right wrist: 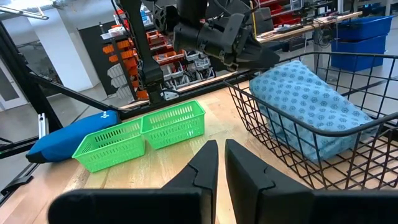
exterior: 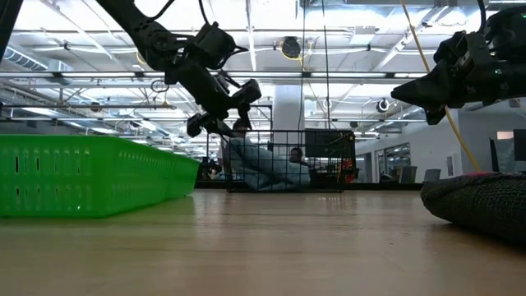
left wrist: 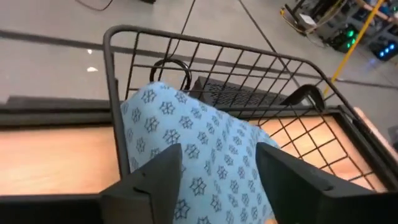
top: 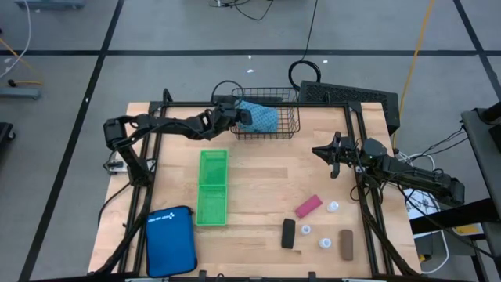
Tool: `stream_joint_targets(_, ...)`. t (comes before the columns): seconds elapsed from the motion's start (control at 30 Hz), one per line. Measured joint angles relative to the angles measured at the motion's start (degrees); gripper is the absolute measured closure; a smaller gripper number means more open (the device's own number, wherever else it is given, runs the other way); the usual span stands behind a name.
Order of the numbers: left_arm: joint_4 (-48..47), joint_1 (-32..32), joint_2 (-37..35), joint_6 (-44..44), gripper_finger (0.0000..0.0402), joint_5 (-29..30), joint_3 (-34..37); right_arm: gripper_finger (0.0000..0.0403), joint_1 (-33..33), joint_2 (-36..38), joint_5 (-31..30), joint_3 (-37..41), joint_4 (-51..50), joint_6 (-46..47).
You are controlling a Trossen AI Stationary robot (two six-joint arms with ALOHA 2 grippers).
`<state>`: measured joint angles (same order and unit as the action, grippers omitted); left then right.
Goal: Pick & Place Medicine items
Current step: Put the blue patient gown into the black wire basket
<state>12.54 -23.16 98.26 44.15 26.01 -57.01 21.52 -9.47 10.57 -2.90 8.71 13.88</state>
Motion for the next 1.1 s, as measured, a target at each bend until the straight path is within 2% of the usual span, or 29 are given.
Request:
stream_joint_targets(0.13, 1.8, -0.1, -1.2, -6.4, 0.0168, 0.0, 0.0, 0.0383, 0.0, 0.0, 0.0, 0.0, 0.0, 0.0)
stream_joint_targets(0.3, 2.2, -0.1, -5.0, -14.5, 0.0171, 1.6, -0.8, 0.0383, 0.0, 0.0, 0.0, 0.0, 0.0, 0.0)
stream_joint_targets(0.37, 0.9, -0.1, -6.6, -16.1, 0.0177, -0.7, -1.7, 0.0383, 0.0, 0.0, 0.0, 0.0, 0.0, 0.0)
stream_joint_targets(0.43, -6.5, -0.6, -7.5, -17.3, 0.0187, -5.8, -5.5, 0.0383, 0.0, 0.0, 0.0, 0.0, 0.0, 0.0)
stream_joint_targets(0.5, -20.4, -1.1, -7.2, -18.7, 0.0202, -10.0, -11.7, 0.0383, 0.0, 0.0, 0.0, 0.0, 0.0, 0.0)
stream_joint_targets(0.57, -33.1, -1.4, -5.2, -21.4, 0.0223, -11.7, -18.7, 0.0383, 0.0, 0.0, 0.0, 0.0, 0.0, 0.0)
stream_joint_targets(0.67, -46.7, -1.5, -2.0, -26.2, 0.0259, -13.3, -28.4, 0.0383, 0.0, 0.0, 0.0, 0.0, 0.0, 0.0)
stream_joint_targets(0.8, -55.1, -2.3, 2.9, -31.9, 0.0314, -14.1, -37.2, 0.0383, 0.0, 0.0, 0.0, 0.0, 0.0, 0.0)
stream_joint_targets(0.97, -56.2, -3.9, 9.4, -34.1, 0.0387, -15.9, -39.0, 0.0383, 0.0, 0.0, 0.0, 0.0, 0.0, 0.0)
stream_joint_targets(1.1, -56.7, -4.5, 14.2, -34.4, 0.0387, -16.3, -39.1, 0.0383, 0.0, 0.0, 0.0, 0.0, 0.0, 0.0)
